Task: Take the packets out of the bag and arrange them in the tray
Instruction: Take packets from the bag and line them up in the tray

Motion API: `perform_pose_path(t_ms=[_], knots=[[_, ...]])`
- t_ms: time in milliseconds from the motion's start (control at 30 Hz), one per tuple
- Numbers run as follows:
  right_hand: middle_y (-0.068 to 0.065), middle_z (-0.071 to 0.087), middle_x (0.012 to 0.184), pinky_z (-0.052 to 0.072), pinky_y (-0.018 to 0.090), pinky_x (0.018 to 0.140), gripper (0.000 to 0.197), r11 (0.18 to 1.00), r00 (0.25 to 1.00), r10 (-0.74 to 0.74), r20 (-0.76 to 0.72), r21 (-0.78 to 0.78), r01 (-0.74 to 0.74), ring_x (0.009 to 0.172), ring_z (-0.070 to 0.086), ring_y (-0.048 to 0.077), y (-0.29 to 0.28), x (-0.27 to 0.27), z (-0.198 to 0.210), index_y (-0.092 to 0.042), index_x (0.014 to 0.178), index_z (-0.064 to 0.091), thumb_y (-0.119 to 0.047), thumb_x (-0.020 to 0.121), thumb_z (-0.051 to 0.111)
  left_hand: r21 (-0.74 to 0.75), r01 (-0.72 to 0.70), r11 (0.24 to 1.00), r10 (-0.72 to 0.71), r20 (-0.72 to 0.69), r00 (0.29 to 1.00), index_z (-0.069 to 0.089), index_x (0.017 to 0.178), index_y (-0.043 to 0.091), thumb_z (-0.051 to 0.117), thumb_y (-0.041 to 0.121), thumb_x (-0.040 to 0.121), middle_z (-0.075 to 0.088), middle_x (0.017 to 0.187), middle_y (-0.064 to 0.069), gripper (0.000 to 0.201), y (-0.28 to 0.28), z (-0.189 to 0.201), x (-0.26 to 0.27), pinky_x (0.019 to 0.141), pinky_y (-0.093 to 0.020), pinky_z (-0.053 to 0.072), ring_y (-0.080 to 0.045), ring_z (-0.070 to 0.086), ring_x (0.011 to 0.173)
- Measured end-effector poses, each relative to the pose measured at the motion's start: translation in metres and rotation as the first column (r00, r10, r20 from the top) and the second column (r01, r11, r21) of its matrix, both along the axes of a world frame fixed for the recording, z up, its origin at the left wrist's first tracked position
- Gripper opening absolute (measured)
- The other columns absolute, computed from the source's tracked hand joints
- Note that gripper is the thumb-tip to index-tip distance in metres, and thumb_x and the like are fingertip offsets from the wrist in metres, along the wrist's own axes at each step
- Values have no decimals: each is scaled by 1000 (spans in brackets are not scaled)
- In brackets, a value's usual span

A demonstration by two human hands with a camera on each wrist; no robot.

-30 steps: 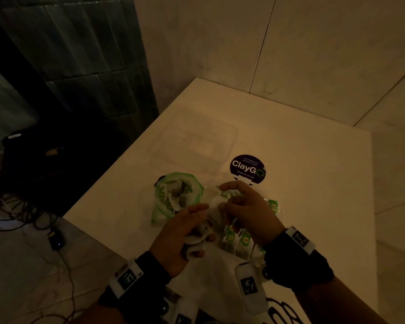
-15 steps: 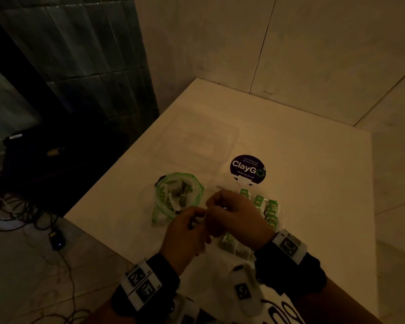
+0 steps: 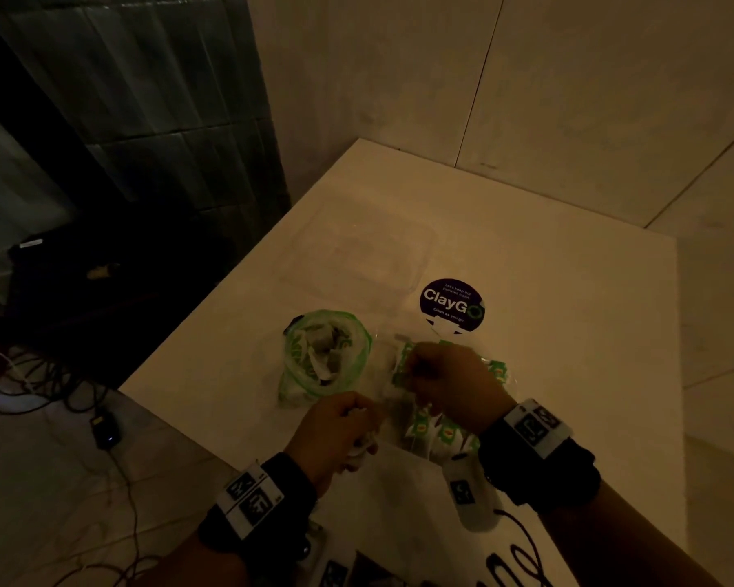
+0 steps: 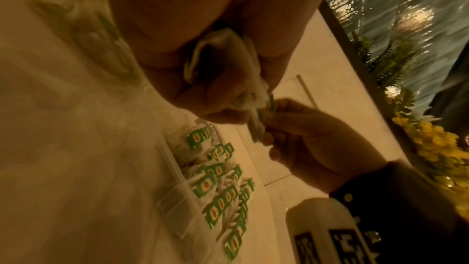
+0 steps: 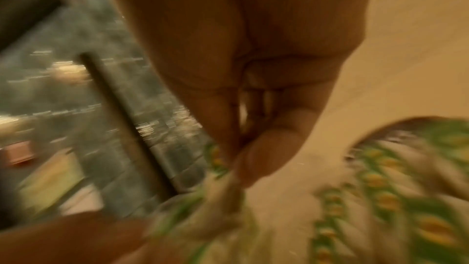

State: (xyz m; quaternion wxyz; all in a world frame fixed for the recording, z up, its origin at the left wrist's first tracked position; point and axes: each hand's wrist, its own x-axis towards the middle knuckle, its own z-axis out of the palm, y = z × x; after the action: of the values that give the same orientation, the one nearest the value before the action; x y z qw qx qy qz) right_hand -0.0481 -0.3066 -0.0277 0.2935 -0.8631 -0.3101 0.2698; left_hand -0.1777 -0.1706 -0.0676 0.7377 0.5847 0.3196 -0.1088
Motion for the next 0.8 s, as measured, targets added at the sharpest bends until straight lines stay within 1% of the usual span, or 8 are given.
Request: perform_pose_path(t_ms=[100,233,300,367,433,500,667,800], knots=[[-1,64,65,50,20,51,16,976,968,-213,-131,-78,205,48,59,7,-1,7,-13,-19,79,58,-7,89,57,-40,-48,998,46,-52,998,61,86,-9,51,8,92,51,69,-18,21,3,-4,-5,40,-18,26,-21,45,42],[4,64,62,49,22,45,17,957,916,-282,-284,-154,247,43,60,7,11,-4,-34,-14,76,57,-1,86,56,-201,-69,977,46,-116,992,63,85,-5,52,18,84,54,70,-14,25,11,-1,-14,40,-19,27,-24,52,51],[7,68,72,53,27,56,22,960,946,-239,-219,-200,196,58,66,14,19,-7,-46,-20,68,55,-6,85,59,-239,-85,967,55,-127,990,62,85,-4,44,14,88,54,73,-14,25,16,-3,-17,40,-19,28,-23,52,52],[9,69,83,52,29,69,30,947,979,-174,-102,-289,138,77,65,21,26,-6,-54,-25,59,51,-12,84,60,-245,-85,966,54,-131,990,62,85,-3,41,10,88,55,74,-14,25,19,-2,-18,41,-20,29,-23,52,53],[7,61,80,45,28,68,30,925,990,-135,-41,-362,112,77,58,21,30,-4,-58,-22,57,49,-14,85,57,-247,-71,966,41,-124,991,63,84,-2,49,11,79,56,72,-12,19,20,0,-17,42,-20,29,-24,52,54],[5,56,79,43,27,66,20,903,992,-127,-11,-416,111,76,55,21,33,-2,-60,-15,65,54,-13,86,54,-252,-62,966,33,-119,992,63,82,-1,50,9,72,56,71,-12,19,20,3,-17,42,-20,29,-24,52,55],[4,50,75,47,28,68,16,876,995,-70,77,-472,98,77,54,21,34,4,-54,-10,75,59,-13,90,52,-275,-101,956,71,-117,991,59,91,-2,35,3,87,54,76,-14,25,17,3,-14,41,-21,31,-24,54,58],[-2,43,70,44,29,69,29,882,993,-26,119,-465,79,77,48,18,28,10,-44,-19,64,40,-18,90,54,-353,-139,925,106,-111,988,57,96,0,28,0,85,55,78,-14,31,16,6,-8,40,-22,36,-23,57,61]])
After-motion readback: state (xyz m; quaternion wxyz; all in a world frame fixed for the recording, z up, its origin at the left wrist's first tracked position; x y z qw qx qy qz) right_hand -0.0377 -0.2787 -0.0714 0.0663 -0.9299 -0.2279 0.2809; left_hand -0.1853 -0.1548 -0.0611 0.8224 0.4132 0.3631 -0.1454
